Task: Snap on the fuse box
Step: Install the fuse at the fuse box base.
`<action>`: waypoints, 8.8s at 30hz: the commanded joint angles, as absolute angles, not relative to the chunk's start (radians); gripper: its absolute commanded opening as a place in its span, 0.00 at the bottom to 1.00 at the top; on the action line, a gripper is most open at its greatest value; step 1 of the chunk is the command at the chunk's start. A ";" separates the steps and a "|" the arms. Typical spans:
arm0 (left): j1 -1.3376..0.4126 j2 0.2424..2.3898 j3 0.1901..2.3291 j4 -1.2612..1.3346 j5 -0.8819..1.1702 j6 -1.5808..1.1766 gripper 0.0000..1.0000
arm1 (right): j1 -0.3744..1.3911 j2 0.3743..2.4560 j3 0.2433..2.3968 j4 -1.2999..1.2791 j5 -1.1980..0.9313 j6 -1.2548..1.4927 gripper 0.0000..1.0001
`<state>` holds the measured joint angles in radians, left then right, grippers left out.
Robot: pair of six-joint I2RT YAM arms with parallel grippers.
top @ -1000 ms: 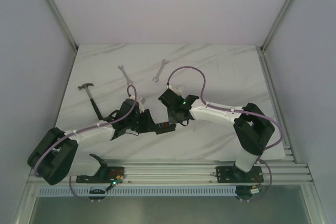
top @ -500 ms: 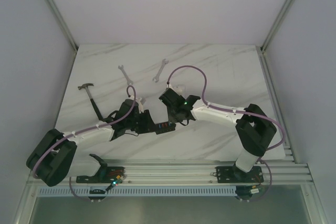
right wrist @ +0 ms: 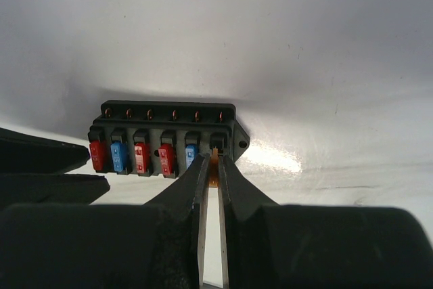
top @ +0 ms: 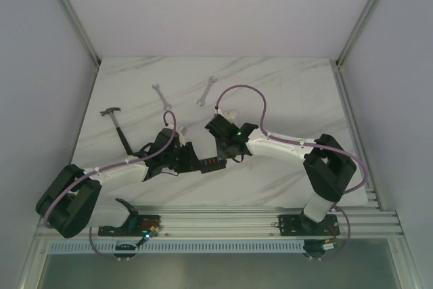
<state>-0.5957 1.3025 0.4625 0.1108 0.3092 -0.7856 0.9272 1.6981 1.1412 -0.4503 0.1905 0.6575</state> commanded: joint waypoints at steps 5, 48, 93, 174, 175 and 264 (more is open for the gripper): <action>-0.592 1.323 0.472 0.119 0.302 -0.791 0.44 | 0.928 1.717 1.120 -0.448 0.210 0.644 0.00; -0.592 1.354 0.476 0.129 0.306 -0.795 0.39 | 0.948 1.840 1.136 -0.508 0.217 0.581 0.00; -0.588 1.318 0.458 0.121 0.296 -0.814 0.36 | 0.954 1.818 1.285 -0.588 0.228 0.568 0.24; -0.588 1.330 0.466 0.114 0.295 -0.810 0.37 | 0.953 1.892 1.372 -0.734 0.166 0.622 0.05; -0.589 1.330 0.466 0.114 0.295 -0.810 0.37 | 0.954 1.897 1.371 -0.738 0.164 0.622 0.04; -0.584 1.336 0.462 0.104 0.289 -0.814 0.36 | 0.926 1.980 1.339 -0.884 0.208 0.598 0.00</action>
<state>-0.5919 1.3334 0.4625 0.1261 0.3023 -0.8120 0.9382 1.8927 1.3972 -0.7475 0.1761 0.6102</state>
